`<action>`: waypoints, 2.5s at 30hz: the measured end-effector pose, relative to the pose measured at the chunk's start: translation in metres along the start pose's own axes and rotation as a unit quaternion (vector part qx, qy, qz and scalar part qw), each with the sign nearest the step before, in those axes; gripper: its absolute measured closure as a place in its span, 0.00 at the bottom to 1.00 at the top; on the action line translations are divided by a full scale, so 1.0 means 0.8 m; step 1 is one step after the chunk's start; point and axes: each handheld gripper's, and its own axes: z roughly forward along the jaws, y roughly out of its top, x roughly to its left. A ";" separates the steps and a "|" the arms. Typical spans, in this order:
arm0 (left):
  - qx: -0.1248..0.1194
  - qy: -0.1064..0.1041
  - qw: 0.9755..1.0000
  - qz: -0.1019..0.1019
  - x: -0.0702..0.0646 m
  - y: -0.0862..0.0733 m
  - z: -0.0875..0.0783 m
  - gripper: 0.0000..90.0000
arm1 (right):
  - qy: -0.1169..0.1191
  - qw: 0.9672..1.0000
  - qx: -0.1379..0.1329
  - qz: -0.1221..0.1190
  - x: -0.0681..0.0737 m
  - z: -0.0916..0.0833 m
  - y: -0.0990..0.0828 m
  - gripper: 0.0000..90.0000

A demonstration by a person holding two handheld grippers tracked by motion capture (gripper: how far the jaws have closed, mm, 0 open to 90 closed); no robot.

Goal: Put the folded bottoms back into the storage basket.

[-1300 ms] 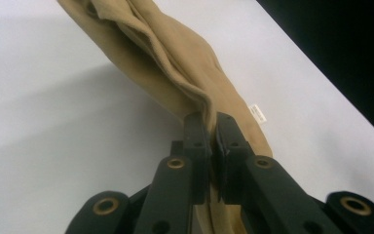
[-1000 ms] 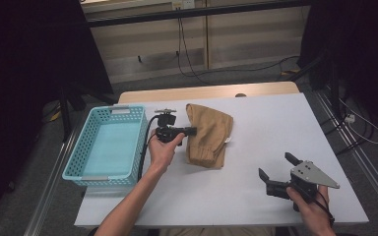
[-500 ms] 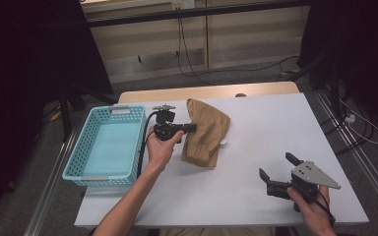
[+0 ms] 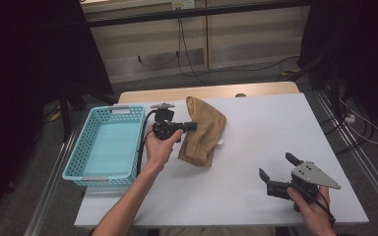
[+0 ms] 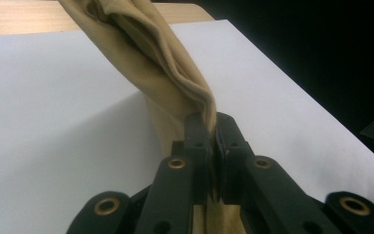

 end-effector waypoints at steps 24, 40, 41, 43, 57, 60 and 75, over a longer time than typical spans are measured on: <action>-0.010 -0.005 1.000 0.015 -0.007 0.013 -0.020 0.96 | 0.001 1.000 0.000 0.000 0.000 0.000 0.000 0.02; -0.013 0.000 0.999 0.039 -0.017 0.021 -0.034 0.96 | 0.001 1.000 -0.001 0.001 0.000 -0.001 0.000 0.02; -0.012 -0.002 0.999 0.041 -0.017 0.021 -0.035 0.96 | 0.001 1.000 -0.001 0.001 0.000 -0.001 0.000 0.02; -0.020 -0.002 0.999 0.038 -0.018 0.022 -0.038 0.96 | 0.001 1.000 -0.001 0.001 0.000 -0.001 0.000 0.02; -0.046 -0.008 0.998 0.039 -0.019 0.033 -0.067 0.96 | 0.001 1.000 -0.001 0.001 -0.001 -0.001 0.000 0.02; -0.049 -0.010 0.998 0.039 -0.019 0.035 -0.071 0.96 | 0.001 1.000 -0.001 0.001 -0.001 -0.001 0.000 0.02; -0.057 -0.014 0.996 0.070 -0.039 0.040 -0.086 0.96 | -0.001 1.000 -0.001 0.000 -0.001 -0.001 0.000 0.02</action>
